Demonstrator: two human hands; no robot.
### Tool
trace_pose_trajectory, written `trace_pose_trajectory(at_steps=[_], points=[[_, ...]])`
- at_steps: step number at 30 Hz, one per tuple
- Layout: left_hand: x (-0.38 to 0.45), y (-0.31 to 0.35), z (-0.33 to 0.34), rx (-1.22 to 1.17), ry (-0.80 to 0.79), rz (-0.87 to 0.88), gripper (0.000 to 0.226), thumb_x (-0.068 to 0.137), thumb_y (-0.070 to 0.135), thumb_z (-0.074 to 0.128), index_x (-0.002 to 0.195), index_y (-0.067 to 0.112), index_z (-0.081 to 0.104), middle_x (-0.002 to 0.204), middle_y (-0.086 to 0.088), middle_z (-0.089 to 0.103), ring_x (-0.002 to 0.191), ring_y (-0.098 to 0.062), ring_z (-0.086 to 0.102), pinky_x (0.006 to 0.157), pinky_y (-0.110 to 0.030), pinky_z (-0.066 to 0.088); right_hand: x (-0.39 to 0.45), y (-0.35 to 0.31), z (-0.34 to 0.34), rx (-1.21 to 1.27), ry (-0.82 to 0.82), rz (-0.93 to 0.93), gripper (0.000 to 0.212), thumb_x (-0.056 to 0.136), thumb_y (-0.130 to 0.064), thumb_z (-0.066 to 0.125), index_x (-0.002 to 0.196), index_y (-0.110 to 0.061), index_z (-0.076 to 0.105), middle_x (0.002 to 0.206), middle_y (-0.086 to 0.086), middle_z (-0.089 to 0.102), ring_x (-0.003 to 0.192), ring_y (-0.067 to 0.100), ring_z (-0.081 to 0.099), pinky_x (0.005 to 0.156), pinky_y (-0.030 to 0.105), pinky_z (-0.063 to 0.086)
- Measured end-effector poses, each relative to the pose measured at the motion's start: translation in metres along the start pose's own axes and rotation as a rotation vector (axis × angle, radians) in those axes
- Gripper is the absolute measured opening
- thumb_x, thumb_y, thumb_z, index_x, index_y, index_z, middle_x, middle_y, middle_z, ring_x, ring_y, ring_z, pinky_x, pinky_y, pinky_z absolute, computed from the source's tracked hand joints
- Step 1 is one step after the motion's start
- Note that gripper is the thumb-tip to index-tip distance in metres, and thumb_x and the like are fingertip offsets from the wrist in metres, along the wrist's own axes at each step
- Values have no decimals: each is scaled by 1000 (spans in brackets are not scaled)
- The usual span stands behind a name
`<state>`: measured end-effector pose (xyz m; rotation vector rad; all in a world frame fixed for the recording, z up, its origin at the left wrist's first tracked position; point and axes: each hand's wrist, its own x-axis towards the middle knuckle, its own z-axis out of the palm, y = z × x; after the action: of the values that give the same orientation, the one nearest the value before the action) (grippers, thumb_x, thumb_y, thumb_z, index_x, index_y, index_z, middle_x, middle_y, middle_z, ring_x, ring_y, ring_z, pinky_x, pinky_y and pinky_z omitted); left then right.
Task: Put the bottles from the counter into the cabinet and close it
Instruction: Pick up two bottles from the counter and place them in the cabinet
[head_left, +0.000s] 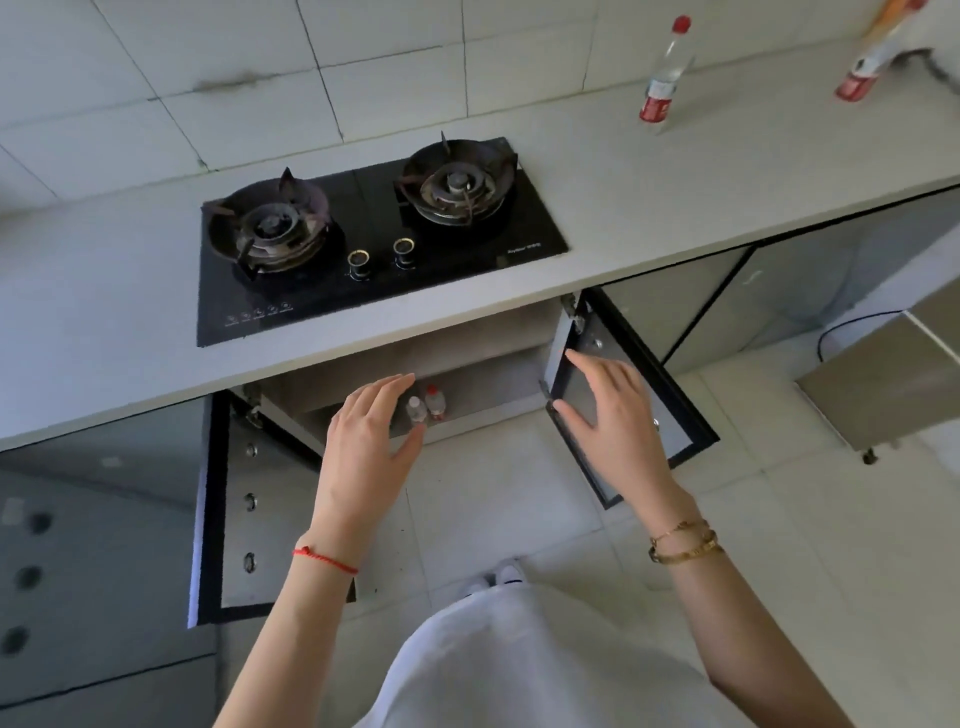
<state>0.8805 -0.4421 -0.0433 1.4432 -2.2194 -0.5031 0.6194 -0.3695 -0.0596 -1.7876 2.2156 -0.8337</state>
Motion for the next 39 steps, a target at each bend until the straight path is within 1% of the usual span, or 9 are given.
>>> trace_pose_trajectory(at_steps=[7,12,16,19,25,27,30,33,39], points=[[17,50,17,-39,-143,184,52,88,23,67,136,20,48,132,-1,57,126,-23,50,107,-44,43,-52,21,-36,-33,125,187,55,89,-31,64,139,-15,47,130,3,57,124,22,45,106,39,41],[31,98,44,-66,-241,322,51,89,26,64,137,22,47,134,-2,55,124,-23,50,97,-49,50,-89,55,-65,-48,217,363,54,89,-28,64,139,-17,46,129,3,57,124,21,43,104,40,41],[44,146,75,-86,-295,401,51,89,23,65,137,18,48,133,-5,56,127,-25,49,104,-50,45,-108,94,-89,-41,267,473,53,91,-27,63,140,-17,45,133,4,55,127,21,40,105,42,41],[56,187,107,-92,-314,450,51,88,23,64,137,18,49,133,-5,57,127,-25,49,104,-51,45,-116,135,-109,-44,302,515,54,91,-28,62,141,-18,44,133,2,55,127,21,40,106,42,40],[79,287,177,-162,-295,450,53,87,18,68,137,15,49,129,-9,58,127,-29,49,105,-48,45,-104,236,-176,-79,294,499,53,91,-27,64,140,-18,45,134,0,54,126,21,41,105,41,40],[87,320,197,-173,-276,447,53,86,16,69,135,13,51,125,-10,60,123,-32,52,100,-49,48,-93,269,-202,-102,273,486,52,92,-28,63,140,-18,45,133,0,54,125,21,41,105,40,39],[101,363,222,-196,-225,426,50,85,16,70,133,13,53,119,-9,62,112,-31,58,95,-45,51,-73,314,-237,-107,249,446,52,92,-28,62,140,-19,45,132,0,54,125,20,42,105,39,39],[117,397,241,-212,-174,373,50,84,15,71,131,14,54,118,-7,63,106,-31,60,92,-45,52,-47,351,-262,-95,239,387,52,92,-29,62,140,-18,45,130,1,55,125,20,42,104,39,40],[161,434,270,-200,-127,270,49,87,20,68,134,17,52,130,-5,58,122,-25,53,103,-42,47,26,407,-287,-88,201,276,54,92,-32,62,142,-18,44,134,0,54,127,17,39,106,32,36]])
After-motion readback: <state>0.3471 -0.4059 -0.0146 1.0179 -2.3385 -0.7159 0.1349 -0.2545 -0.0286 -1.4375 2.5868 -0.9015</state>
